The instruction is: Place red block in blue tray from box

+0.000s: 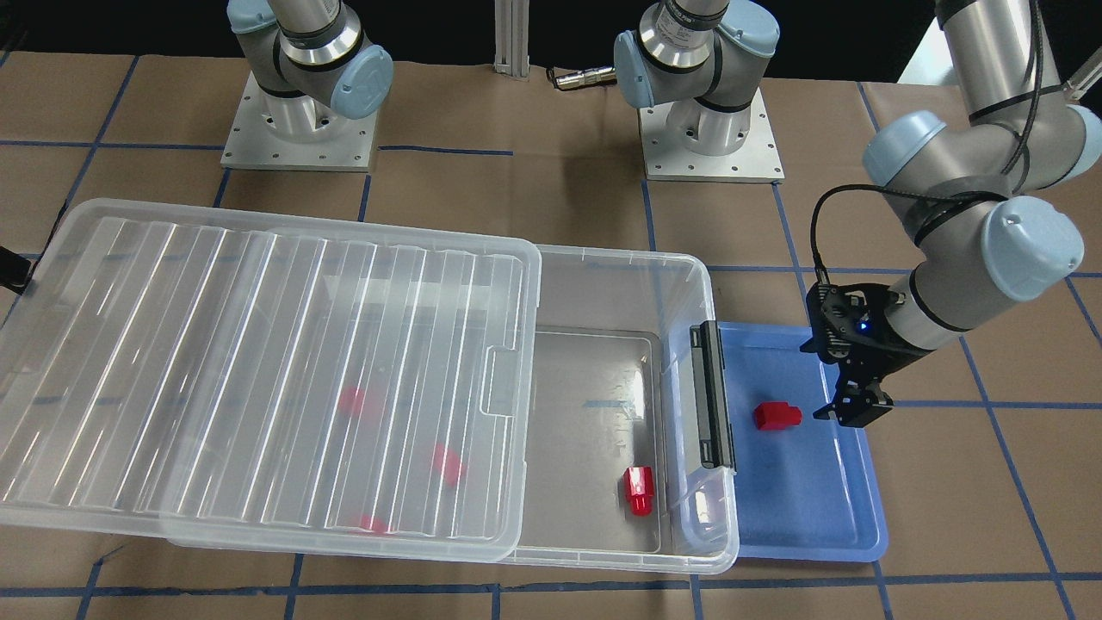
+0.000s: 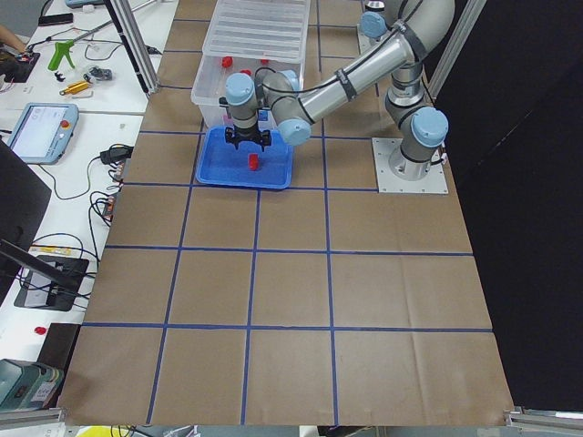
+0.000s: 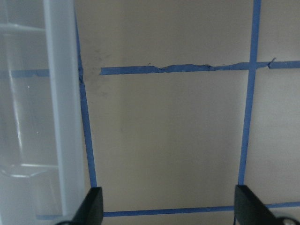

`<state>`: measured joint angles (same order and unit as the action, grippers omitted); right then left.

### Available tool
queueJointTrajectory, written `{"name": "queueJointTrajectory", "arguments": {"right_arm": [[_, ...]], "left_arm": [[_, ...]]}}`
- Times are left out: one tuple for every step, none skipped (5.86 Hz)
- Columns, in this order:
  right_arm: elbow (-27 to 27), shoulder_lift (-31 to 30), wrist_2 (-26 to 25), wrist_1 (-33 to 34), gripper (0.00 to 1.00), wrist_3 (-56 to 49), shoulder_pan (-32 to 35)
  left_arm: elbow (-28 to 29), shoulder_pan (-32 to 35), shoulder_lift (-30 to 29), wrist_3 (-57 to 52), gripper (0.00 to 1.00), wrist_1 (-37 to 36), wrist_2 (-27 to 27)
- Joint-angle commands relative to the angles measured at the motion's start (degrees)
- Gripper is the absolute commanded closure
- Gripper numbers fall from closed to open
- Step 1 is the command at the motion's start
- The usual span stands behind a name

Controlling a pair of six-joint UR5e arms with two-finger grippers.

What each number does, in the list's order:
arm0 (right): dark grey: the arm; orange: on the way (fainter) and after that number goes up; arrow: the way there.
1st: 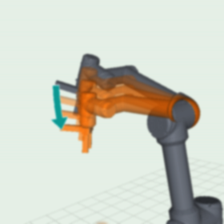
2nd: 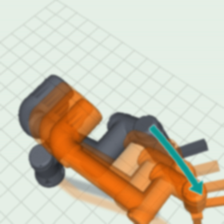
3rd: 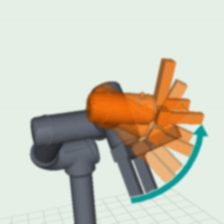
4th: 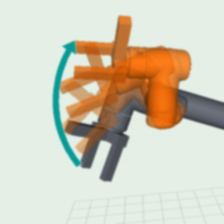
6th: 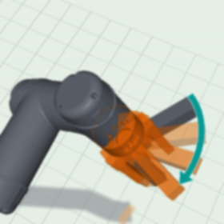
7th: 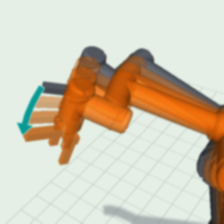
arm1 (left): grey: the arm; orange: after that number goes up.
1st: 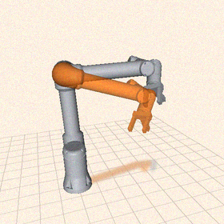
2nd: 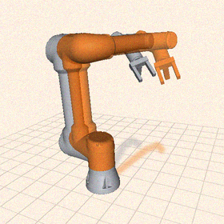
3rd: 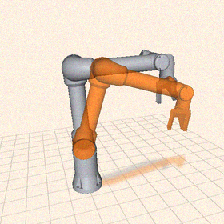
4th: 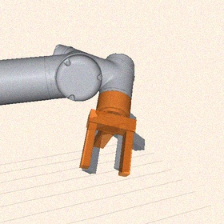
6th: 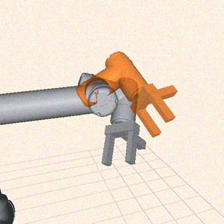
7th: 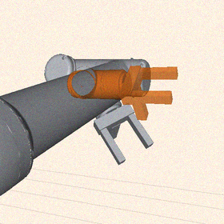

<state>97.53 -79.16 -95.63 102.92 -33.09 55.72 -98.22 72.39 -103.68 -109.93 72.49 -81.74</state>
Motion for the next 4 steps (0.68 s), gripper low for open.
{"name": "queueJointTrajectory", "arguments": {"right_arm": [[0.0,-0.5,0.3,0.0,0.00,0.2,4.7],[0.1,-0.5,2.1,-0.2,0.00,2.3,6.2],[0.0,-0.4,2.1,-1.0,0.00,2.8,7.1],[0.1,-0.5,2.2,-1.1,0.00,2.9,7.1]], "left_arm": [[6.5,1.6,5.6,0.8,0.04,12.5,0.6],[7.5,2.5,8.5,1.0,0.04,14.0,0.5],[8.0,4.5,11.4,1.1,0.04,16.3,-0.1],[7.9,4.9,11.5,1.4,0.04,17.6,-0.3]]}}
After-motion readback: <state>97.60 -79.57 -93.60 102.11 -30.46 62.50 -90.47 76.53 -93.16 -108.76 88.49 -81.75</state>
